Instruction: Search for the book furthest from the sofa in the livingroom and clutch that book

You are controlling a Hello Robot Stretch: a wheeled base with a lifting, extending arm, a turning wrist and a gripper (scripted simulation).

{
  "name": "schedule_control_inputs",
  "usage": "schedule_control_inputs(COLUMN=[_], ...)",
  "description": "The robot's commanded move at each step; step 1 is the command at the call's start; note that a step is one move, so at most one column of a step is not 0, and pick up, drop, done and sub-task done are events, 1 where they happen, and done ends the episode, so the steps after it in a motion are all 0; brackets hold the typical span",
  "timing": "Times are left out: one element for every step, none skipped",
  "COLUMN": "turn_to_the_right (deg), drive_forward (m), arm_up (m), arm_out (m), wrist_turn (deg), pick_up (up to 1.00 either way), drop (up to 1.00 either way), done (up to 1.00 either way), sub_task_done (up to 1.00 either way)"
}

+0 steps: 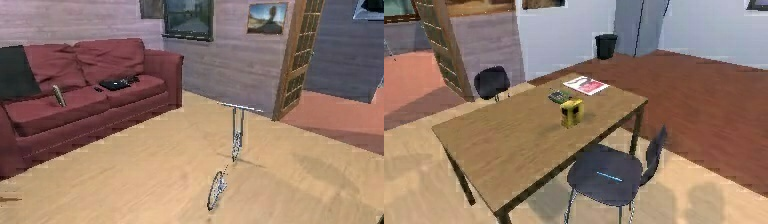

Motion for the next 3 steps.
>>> schedule_control_inputs(turn_to_the_right=[45.0, 45.0, 45.0], drive_forward=[0.00, 0.00, 0.00], arm_up=[0.00, 0.00, 0.00], arm_out=[0.00, 0.00, 0.00], wrist_turn=[0.0, 0.0, 0.0], pick_up=[0.00, 0.00, 0.00], drop=[0.00, 0.00, 0.00], done=[0.00, 0.00, 0.00], sub_task_done=[0.00, 0.00, 0.00])
